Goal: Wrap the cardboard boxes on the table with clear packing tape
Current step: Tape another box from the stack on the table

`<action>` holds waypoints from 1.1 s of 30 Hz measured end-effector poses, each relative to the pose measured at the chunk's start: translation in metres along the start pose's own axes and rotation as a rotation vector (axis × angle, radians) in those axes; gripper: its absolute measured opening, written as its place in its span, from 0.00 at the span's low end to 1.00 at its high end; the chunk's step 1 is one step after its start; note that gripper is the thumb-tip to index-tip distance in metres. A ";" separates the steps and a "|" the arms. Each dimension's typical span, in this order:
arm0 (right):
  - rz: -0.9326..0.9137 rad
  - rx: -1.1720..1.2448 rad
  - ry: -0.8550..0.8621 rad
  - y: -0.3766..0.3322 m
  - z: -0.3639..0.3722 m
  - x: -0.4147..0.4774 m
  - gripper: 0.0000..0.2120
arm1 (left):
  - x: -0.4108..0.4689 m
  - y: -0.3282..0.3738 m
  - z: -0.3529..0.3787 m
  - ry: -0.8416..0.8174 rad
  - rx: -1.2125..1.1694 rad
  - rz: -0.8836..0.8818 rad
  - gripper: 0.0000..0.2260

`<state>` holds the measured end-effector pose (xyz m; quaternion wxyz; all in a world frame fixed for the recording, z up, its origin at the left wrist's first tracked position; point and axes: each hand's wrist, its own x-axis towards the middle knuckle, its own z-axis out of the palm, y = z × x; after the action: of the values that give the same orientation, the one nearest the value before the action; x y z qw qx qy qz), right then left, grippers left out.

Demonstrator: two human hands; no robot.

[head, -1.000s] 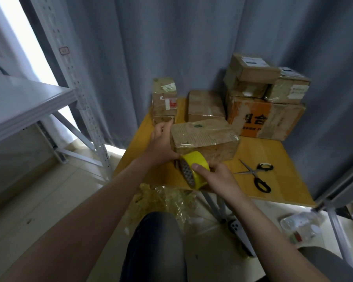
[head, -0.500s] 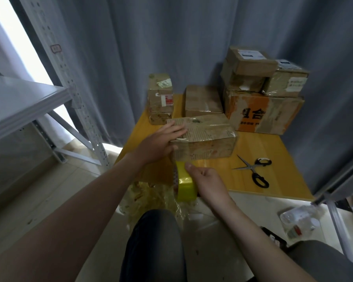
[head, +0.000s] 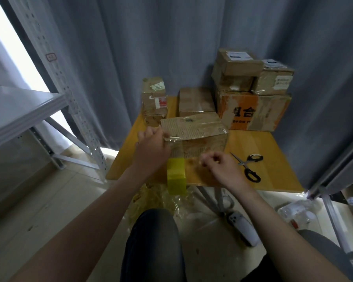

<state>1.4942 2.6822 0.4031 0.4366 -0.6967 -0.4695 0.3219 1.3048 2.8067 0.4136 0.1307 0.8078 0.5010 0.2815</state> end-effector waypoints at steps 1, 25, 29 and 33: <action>-0.032 -0.115 0.107 0.008 -0.014 0.006 0.07 | -0.002 0.004 0.001 -0.026 -0.071 -0.008 0.11; 0.266 -0.457 -0.214 0.037 -0.113 0.015 0.07 | -0.033 0.033 -0.013 -0.564 -0.652 -0.860 0.22; 0.226 -0.304 -0.520 0.011 -0.108 0.028 0.11 | -0.037 0.036 -0.011 -0.539 -0.891 -0.906 0.15; 0.232 -0.349 -0.675 -0.016 -0.093 0.052 0.24 | -0.035 0.030 -0.001 -0.537 -1.013 -0.869 0.20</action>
<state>1.5860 2.7053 0.4536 0.0935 -0.6639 -0.5522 0.4956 1.3144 2.7616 0.4181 0.7086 0.4168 0.5355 0.1935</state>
